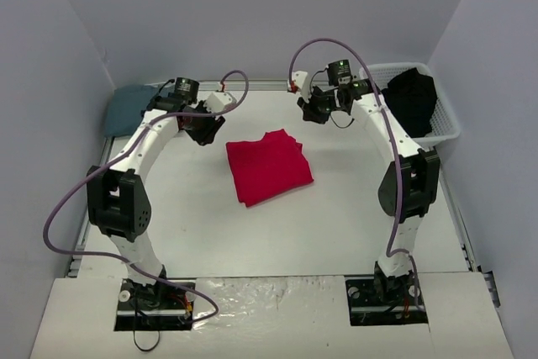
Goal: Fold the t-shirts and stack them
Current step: Fold the long partially folded tshirt into a neat square, then put the neatly folded tshirt into the corner of the board with the left arm
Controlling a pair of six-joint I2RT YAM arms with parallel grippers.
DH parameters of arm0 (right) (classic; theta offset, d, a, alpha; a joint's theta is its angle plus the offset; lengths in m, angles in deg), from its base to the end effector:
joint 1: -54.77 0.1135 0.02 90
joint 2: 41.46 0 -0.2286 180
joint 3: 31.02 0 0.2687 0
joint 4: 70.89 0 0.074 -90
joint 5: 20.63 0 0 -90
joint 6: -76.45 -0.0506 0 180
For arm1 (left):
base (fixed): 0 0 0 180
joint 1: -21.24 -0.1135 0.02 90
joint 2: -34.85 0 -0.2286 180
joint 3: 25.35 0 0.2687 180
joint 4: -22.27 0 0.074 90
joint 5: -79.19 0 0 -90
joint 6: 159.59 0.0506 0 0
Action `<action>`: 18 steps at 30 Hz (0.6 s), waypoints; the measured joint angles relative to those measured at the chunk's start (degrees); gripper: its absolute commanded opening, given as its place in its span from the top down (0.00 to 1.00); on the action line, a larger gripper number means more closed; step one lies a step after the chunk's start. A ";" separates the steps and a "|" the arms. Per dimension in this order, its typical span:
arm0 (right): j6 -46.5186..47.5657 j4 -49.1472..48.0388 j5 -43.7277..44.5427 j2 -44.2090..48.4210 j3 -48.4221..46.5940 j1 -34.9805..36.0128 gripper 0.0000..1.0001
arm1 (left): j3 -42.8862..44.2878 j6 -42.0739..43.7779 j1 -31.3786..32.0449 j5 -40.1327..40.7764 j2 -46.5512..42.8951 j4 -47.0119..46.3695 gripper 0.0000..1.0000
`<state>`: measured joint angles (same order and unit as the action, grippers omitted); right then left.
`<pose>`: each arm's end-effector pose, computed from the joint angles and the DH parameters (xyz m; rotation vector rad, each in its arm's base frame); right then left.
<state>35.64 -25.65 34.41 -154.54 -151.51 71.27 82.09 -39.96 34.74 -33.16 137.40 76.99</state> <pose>0.4398 0.1605 0.2876 -1.4053 1.5823 0.3439 0.3993 -0.1157 0.2672 1.0330 2.1468 -0.3429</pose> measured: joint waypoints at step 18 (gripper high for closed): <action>-5.07 2.73 6.54 1.97 22.84 6.91 1.00 | -13.94 -3.37 -3.85 6.01 -11.98 2.47 0.67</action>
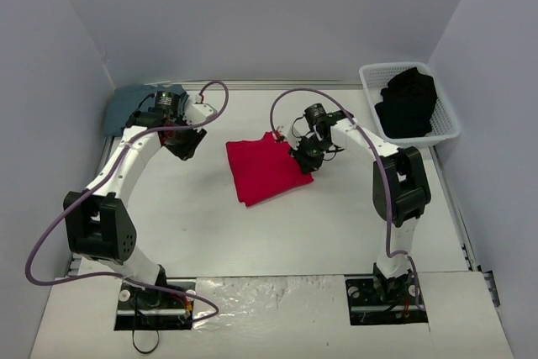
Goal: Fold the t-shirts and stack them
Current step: Put the neatly folded tshirt into the corner of the board with the left arm
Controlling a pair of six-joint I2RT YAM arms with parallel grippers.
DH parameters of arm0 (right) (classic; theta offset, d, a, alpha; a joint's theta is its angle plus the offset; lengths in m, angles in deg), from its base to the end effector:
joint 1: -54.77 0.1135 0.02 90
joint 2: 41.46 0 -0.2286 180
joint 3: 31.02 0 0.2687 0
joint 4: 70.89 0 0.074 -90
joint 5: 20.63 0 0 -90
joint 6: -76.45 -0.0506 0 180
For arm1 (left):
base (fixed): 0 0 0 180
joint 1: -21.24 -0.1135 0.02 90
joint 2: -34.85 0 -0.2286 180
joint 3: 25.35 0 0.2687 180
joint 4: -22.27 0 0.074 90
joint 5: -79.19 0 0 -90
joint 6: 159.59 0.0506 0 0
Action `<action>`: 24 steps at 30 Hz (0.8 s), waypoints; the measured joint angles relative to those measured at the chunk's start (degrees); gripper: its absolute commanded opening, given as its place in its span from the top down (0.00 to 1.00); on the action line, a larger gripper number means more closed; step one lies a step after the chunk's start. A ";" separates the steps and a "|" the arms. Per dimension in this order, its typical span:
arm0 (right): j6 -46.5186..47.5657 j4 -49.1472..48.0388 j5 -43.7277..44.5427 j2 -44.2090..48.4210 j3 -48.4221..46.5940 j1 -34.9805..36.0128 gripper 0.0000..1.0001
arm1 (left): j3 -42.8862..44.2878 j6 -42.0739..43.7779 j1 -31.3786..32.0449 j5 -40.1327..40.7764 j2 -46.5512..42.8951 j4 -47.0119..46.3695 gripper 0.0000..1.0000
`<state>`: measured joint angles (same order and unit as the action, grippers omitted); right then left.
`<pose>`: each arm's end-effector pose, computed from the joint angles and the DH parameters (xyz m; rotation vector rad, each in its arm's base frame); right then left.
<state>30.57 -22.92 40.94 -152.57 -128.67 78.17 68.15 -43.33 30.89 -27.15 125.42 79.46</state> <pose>0.3762 0.1890 0.1601 -1.5363 2.0057 0.5128 0.3547 -0.0748 0.2563 0.8723 2.3201 -0.2364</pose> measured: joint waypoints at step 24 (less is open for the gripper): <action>-2.62 11.19 2.93 -3.45 -9.94 4.81 1.00 | -6.47 0.00 -1.05 -0.20 -5.68 -1.29 0.66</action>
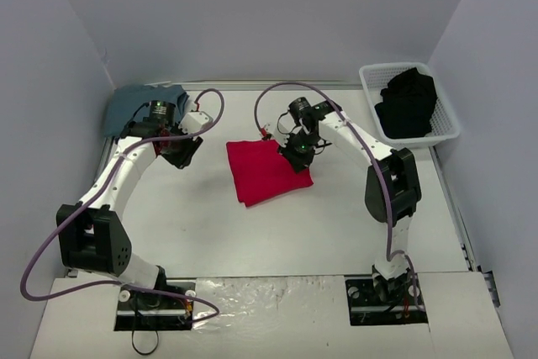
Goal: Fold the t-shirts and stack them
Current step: Put the neatly folded tshirt into the corner of the board with the left arm
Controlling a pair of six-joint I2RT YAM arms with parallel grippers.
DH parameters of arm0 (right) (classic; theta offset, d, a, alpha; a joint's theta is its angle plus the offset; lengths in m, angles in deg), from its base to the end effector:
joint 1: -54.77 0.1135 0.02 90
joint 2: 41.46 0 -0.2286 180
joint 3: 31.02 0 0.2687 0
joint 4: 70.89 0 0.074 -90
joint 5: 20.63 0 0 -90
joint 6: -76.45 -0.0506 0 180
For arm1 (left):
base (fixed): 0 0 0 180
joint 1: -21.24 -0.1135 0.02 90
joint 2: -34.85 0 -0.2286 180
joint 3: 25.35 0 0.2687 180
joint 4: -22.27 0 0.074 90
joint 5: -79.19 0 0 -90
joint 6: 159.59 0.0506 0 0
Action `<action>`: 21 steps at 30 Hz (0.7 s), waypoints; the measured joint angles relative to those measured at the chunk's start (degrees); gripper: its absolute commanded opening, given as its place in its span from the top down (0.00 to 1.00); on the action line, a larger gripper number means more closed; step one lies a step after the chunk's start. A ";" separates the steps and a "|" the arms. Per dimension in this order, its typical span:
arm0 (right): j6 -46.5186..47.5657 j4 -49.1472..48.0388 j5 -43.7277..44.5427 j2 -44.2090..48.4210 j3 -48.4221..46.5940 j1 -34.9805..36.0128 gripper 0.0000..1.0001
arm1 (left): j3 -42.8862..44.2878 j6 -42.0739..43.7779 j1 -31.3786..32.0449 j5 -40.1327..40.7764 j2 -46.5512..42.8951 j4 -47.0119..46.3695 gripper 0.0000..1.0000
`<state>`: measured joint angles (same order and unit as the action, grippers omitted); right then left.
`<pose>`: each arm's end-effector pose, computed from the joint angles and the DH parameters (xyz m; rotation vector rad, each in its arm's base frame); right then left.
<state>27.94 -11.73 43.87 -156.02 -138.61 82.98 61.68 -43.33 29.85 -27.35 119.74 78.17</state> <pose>0.3688 0.2225 0.1794 -1.6072 2.0879 0.5272 0.3346 -0.0652 0.2524 0.8507 2.3174 -0.2304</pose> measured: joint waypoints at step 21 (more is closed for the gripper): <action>0.79 -0.79 0.24 -7.41 2.45 3.65 1.00 | -1.07 -0.59 0.00 -0.55 -0.04 -1.38 0.66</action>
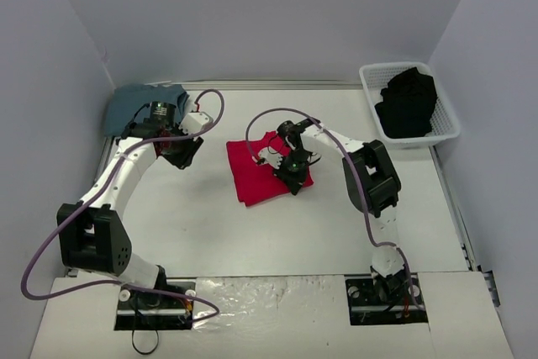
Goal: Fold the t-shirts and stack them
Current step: Put the neatly folded tshirt into the corner of the board with the left arm
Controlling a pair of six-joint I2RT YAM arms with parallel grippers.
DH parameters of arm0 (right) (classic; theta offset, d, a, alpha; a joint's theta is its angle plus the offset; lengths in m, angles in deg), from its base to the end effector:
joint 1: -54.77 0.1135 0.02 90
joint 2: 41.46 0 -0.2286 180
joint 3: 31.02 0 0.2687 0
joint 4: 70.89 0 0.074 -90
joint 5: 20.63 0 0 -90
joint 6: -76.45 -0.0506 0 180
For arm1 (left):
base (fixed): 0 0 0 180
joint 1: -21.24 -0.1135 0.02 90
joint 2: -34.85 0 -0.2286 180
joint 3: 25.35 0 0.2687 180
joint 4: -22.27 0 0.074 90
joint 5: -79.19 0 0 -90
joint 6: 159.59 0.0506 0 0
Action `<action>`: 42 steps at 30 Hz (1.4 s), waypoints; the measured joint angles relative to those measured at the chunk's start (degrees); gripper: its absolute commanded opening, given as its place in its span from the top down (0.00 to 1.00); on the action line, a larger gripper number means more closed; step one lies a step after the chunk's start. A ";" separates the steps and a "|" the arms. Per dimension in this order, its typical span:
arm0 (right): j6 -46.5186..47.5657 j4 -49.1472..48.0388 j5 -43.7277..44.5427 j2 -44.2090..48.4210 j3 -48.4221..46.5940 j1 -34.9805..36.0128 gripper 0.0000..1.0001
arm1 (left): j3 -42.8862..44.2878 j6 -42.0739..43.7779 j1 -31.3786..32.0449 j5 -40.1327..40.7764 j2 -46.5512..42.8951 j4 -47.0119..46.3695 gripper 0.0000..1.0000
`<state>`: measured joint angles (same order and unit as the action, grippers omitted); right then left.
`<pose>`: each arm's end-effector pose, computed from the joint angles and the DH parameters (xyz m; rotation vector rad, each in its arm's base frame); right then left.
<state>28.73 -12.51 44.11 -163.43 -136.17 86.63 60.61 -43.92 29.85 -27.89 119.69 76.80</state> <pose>0.3528 0.2447 0.1139 -1.7454 2.1757 0.5893 0.3350 -0.0657 0.2482 0.8411 2.3131 -0.2445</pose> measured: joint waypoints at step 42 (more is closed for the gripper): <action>-0.74 -0.50 5.51 -6.05 -10.14 2.25 1.00 | -7.32 -2.19 -2.10 -3.04 -10.88 -5.42 0.46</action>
<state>27.99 -13.01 49.62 -169.49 -146.31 88.88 53.29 -46.11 27.75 -30.93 108.81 71.37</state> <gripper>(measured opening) 0.001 0.537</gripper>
